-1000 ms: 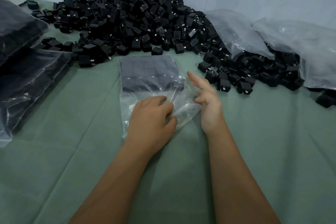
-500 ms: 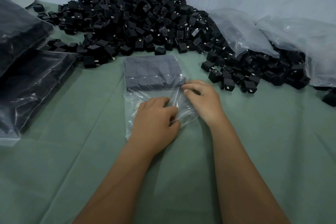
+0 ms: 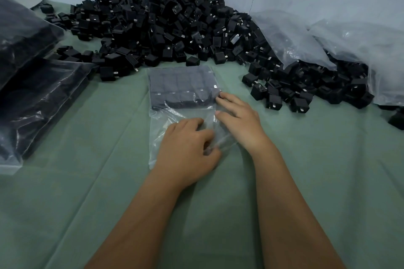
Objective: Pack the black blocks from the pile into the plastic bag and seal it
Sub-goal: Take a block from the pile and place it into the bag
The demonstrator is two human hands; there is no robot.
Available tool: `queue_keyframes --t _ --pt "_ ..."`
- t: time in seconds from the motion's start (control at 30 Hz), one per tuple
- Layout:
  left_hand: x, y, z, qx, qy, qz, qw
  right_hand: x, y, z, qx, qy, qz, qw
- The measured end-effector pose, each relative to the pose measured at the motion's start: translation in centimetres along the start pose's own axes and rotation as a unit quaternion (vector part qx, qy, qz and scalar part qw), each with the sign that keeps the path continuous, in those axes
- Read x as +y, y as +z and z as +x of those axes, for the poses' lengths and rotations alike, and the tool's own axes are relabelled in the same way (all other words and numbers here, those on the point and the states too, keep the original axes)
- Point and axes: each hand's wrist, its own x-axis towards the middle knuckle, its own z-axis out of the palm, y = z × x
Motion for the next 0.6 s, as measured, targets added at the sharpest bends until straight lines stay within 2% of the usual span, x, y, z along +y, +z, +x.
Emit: queue_keyframes --t 0.07,0.13,0.2,0.27,0.3,0.37,0.43,0.47,0.53,0.6 --pt "0.0 -0.2 0.0 -0.007 0.000 0.006 1.000 0.0 -0.1 -0.2 -0.002 -0.021 -0.042 0.999" --pt "0.2 -0.6 0.1 0.006 -0.008 -0.057 0.998 -0.2 -0.1 -0.6 0.008 -0.049 -0.043 0.998" --pt "0.0 -1.2 0.1 0.080 -0.034 -0.102 0.991 -0.4 0.0 -0.8 -0.018 -0.065 -0.071 0.995" --pt "-0.8 -1.6 0.2 0.180 -0.089 -0.052 0.978 -0.5 0.1 -0.9 -0.036 -0.065 -0.103 0.992" --pt "-1.5 -1.6 0.3 0.198 -0.129 -0.020 0.971 -0.4 0.1 -1.0 -0.029 -0.061 -0.097 0.993" --pt "-2.5 -1.7 0.3 0.135 -0.210 -0.019 0.968 -0.3 0.1 -1.5 -0.004 -0.055 -0.065 0.996" --pt "-3.1 -1.6 0.3 0.033 -0.233 -0.029 0.971 -0.2 -0.1 -2.0 0.026 -0.053 -0.043 0.997" --pt "-3.2 -1.5 0.3 0.006 -0.229 -0.023 0.973 -0.2 -0.1 -2.3 0.045 -0.054 -0.038 0.997" --pt "-3.1 -1.4 0.3 0.000 -0.223 -0.012 0.975 -0.4 -0.3 -2.7 0.099 -0.051 -0.014 0.994" --pt "-2.6 -1.5 0.1 0.053 -0.217 0.020 0.974 -0.7 -0.6 -2.9 0.154 -0.044 0.057 0.985"
